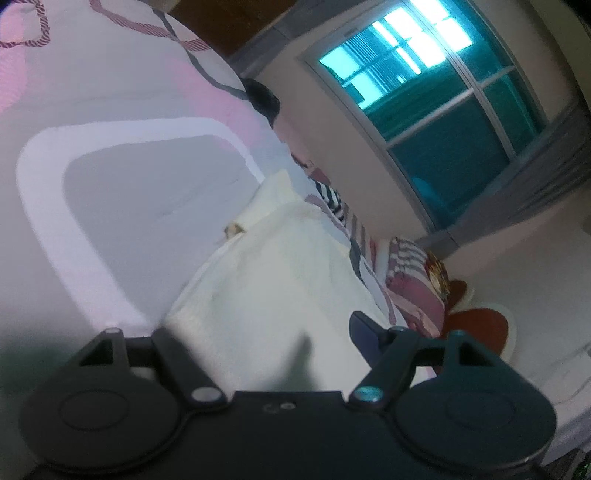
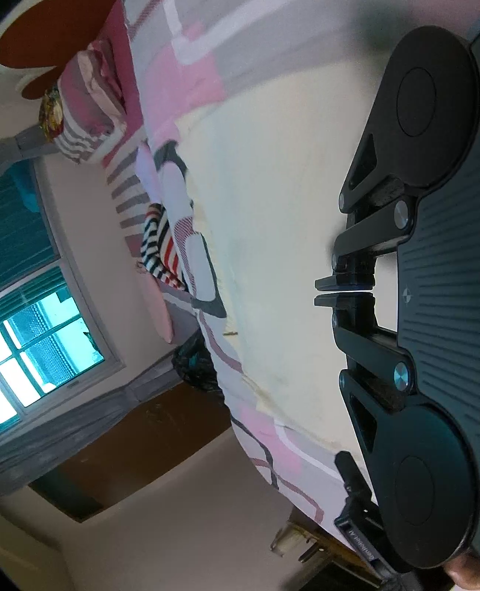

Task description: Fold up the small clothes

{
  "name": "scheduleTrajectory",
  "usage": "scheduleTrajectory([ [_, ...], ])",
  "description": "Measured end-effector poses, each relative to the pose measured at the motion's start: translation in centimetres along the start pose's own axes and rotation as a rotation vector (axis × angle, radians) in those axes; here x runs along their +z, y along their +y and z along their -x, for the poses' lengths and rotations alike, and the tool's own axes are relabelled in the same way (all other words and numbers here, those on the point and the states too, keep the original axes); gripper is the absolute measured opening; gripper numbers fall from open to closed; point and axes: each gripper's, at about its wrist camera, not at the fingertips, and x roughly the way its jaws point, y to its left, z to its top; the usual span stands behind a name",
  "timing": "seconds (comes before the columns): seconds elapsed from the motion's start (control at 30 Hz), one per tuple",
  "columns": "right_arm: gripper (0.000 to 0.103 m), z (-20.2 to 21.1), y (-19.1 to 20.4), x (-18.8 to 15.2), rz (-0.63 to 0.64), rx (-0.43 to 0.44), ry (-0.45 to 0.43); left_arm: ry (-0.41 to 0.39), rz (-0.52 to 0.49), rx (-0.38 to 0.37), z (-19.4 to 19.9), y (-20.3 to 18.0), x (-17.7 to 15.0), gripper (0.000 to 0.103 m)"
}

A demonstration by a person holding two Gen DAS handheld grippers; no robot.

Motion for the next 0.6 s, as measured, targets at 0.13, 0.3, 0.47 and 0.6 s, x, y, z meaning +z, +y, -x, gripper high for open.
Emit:
scheduleTrajectory([
  [0.13,0.003,-2.1,-0.1,0.2,-0.037,0.01,0.011,-0.018,0.079,-0.053,0.0,0.2,-0.3,0.073],
  [0.3,0.003,-3.2,0.1,0.5,-0.029,0.032,0.007,-0.027,0.095,-0.075,0.4,1.1,-1.1,0.056],
  [0.47,0.003,-4.5,0.0,0.4,-0.051,0.035,0.014,-0.032,0.249,-0.023,-1.9,2.6,0.0,0.017],
  [0.6,0.003,-4.8,-0.5,0.2,-0.07,0.035,0.017,-0.02,0.254,-0.053,-2.5,3.0,0.5,0.015],
])
